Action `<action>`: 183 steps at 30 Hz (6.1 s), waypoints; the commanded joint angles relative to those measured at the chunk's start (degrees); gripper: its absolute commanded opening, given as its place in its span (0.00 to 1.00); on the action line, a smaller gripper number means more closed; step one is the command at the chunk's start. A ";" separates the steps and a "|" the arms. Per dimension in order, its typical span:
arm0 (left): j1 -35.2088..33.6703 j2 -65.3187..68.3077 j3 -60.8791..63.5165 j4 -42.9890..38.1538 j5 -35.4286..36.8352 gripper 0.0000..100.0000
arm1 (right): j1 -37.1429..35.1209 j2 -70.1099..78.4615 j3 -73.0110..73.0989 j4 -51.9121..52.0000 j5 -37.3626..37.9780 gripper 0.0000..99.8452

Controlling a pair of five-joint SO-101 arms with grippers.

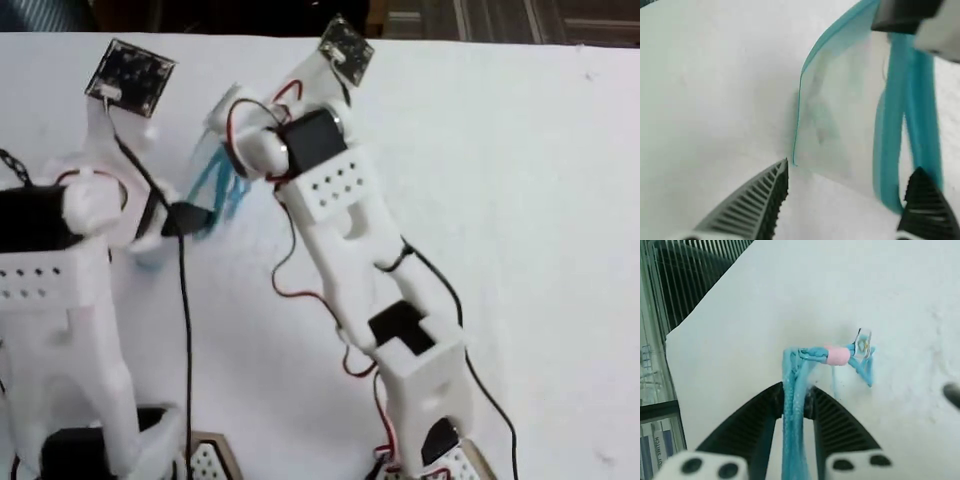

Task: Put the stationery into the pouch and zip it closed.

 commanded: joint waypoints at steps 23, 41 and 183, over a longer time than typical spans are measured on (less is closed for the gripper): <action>-9.19 -57.89 59.34 -29.45 -15.03 0.38 | 2.07 1.01 -3.16 -3.56 -0.26 0.02; 1.98 -79.16 82.11 -51.08 -6.68 0.29 | 0.31 4.79 -5.01 -3.82 -0.26 0.02; 2.15 -78.90 75.34 -45.36 15.21 0.02 | -2.86 17.27 -23.56 5.93 73.67 0.12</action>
